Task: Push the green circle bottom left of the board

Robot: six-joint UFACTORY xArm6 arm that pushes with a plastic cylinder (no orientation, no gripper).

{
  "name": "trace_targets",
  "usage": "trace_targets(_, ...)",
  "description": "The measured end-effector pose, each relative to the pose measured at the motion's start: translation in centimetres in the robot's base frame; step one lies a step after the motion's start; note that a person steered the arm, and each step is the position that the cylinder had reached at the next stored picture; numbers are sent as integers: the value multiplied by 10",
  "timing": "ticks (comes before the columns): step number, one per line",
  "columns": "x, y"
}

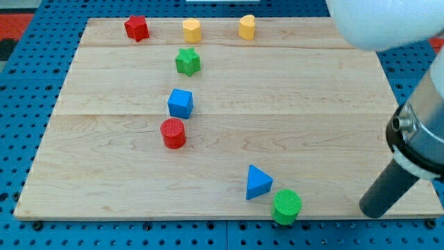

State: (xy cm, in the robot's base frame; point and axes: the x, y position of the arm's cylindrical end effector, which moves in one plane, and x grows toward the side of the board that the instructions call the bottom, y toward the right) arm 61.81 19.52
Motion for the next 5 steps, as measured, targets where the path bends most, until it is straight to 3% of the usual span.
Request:
trace_targets(2, 0, -21)
trace_targets(5, 0, -113)
